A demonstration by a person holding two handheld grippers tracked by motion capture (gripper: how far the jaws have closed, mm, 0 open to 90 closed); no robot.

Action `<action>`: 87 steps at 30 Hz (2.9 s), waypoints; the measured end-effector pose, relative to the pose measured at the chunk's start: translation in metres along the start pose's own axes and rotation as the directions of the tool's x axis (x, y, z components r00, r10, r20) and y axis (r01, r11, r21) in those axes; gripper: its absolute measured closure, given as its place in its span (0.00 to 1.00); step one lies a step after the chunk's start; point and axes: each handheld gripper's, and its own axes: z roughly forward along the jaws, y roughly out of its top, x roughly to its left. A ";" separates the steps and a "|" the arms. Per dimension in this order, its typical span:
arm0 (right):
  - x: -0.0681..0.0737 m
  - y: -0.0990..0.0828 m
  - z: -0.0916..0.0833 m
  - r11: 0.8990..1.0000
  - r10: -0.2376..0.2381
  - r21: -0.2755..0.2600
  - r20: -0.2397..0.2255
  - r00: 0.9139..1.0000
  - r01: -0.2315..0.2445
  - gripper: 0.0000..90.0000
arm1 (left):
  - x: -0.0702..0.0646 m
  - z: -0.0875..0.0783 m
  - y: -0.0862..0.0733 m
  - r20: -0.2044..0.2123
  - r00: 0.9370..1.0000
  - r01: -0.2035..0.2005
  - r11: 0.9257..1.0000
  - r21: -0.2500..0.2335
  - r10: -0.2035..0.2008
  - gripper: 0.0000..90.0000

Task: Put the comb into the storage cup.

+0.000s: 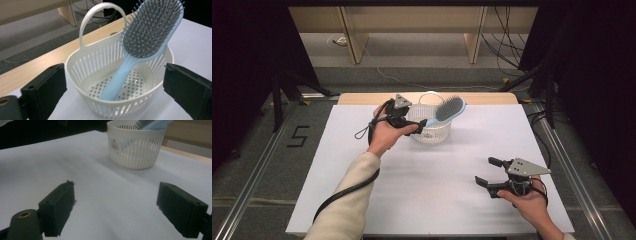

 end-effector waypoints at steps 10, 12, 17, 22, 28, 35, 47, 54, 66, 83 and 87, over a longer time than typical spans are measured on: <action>0.000 0.000 0.000 1.000 0.001 0.001 0.002 1.000 -0.001 0.18 | 0.004 -0.010 -0.013 -0.058 0.998 0.011 1.000 0.026 -0.009 0.00; 0.000 0.000 0.000 1.000 0.001 0.001 0.002 1.000 -0.001 0.18 | 0.004 -0.012 -0.015 -0.056 0.998 0.015 1.000 0.025 -0.013 0.00; 0.000 0.000 0.001 1.000 0.000 0.001 0.003 1.000 0.000 0.18 | 0.004 -0.017 -0.017 -0.056 0.998 0.011 1.000 0.022 -0.010 0.00; 0.000 0.000 0.001 1.000 0.001 0.001 0.003 1.000 -0.001 0.18 | 0.003 -0.023 -0.020 -0.050 0.999 0.018 1.000 0.009 -0.017 0.00; 0.000 0.000 0.001 1.000 0.002 0.001 0.004 1.000 -0.002 0.18 | 0.002 -0.028 -0.027 -0.043 0.999 0.029 1.000 0.009 -0.029 0.00; 0.000 0.000 0.000 1.000 0.001 0.001 0.005 1.000 -0.001 0.18 | 0.003 -0.034 -0.037 -0.042 0.999 0.029 0.999 0.023 -0.028 0.00; 0.000 0.000 0.000 1.000 0.002 -0.001 0.005 1.000 -0.002 0.18 | 0.001 -0.049 -0.049 -0.036 0.999 0.038 0.999 0.006 -0.038 0.00; 0.000 0.000 0.000 1.000 0.001 -0.001 0.004 1.000 -0.001 0.18 | 0.001 -0.056 -0.057 -0.033 0.999 0.029 0.999 0.017 -0.028 0.00; 0.000 0.000 0.000 1.000 -0.002 0.000 0.004 1.000 0.002 0.18 | 0.003 -0.068 -0.069 -0.045 0.999 0.026 0.999 0.023 -0.025 0.00; 0.000 0.000 0.000 1.000 -0.001 0.001 0.000 1.000 0.001 0.18 | -0.007 -0.081 -0.095 -0.038 0.999 0.009 1.000 0.009 -0.009 0.00; 0.000 0.000 0.000 1.000 -0.002 0.005 -0.001 1.000 0.002 0.18 | -0.009 -0.084 -0.102 -0.032 0.999 0.005 1.000 0.018 -0.005 0.00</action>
